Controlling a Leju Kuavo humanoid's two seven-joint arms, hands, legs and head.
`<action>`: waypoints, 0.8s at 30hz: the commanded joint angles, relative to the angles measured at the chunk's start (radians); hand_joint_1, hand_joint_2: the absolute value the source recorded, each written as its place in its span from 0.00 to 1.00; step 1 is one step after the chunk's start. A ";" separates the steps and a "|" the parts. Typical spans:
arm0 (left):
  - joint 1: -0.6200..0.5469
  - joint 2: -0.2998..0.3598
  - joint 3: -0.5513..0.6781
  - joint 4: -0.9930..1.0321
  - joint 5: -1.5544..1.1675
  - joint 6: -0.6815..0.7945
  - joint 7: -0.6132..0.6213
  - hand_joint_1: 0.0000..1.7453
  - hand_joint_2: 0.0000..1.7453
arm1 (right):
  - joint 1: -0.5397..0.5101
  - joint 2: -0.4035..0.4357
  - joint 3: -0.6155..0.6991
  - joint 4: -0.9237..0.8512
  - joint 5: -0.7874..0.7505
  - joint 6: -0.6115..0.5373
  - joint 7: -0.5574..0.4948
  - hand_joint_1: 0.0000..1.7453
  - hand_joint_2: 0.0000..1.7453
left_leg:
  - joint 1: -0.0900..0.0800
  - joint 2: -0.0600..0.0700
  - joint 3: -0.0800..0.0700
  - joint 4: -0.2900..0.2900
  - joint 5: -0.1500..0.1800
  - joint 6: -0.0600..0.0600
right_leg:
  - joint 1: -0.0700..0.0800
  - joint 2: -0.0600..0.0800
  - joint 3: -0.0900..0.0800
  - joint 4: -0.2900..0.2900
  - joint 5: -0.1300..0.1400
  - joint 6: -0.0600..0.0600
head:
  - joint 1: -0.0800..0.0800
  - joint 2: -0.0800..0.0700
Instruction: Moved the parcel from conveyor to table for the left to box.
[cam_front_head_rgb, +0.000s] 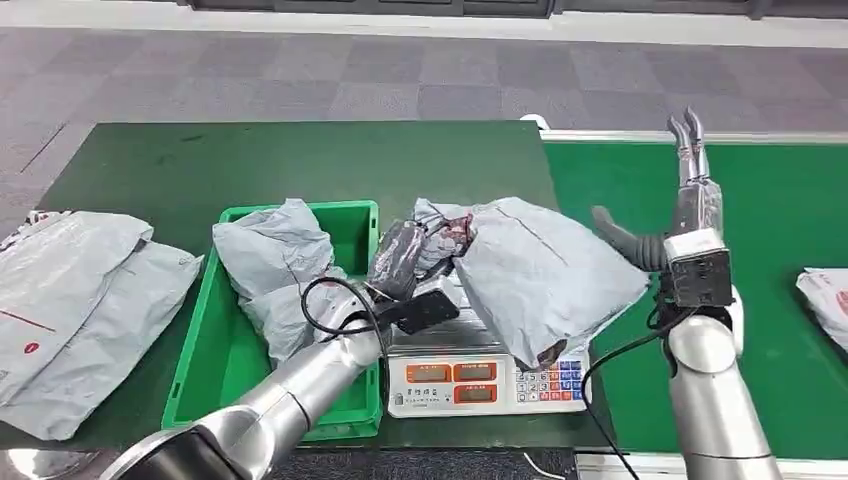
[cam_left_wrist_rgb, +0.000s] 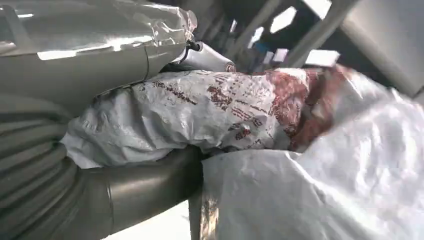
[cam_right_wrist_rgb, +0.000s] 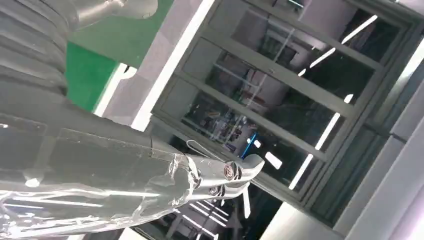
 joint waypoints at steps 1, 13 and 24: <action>0.273 0.197 0.204 -0.644 -0.337 0.178 0.104 1.00 1.00 | 0.103 -0.039 -0.117 -0.084 -0.045 -0.016 0.009 0.00 1.00 | 0.001 0.002 0.003 -0.003 -0.001 -0.002 | 0.001 0.002 0.002 -0.002 0.000 -0.001 | 0.000 0.000; 0.500 0.259 0.660 -0.704 -0.996 0.169 0.475 1.00 1.00 | 0.214 0.011 -0.209 -0.207 0.000 -0.001 0.007 0.00 1.00 | 0.001 0.012 0.005 -0.003 -0.006 -0.005 | 0.001 0.010 0.001 -0.001 -0.004 -0.002 | 0.000 0.000; 0.679 0.341 0.794 -0.670 -1.103 -0.273 0.772 1.00 1.00 | 0.242 0.010 -0.288 -0.195 0.027 0.072 -0.002 0.00 1.00 | 0.001 0.016 0.012 -0.007 -0.009 -0.006 | 0.000 0.014 0.006 -0.004 -0.005 -0.002 | 0.000 0.000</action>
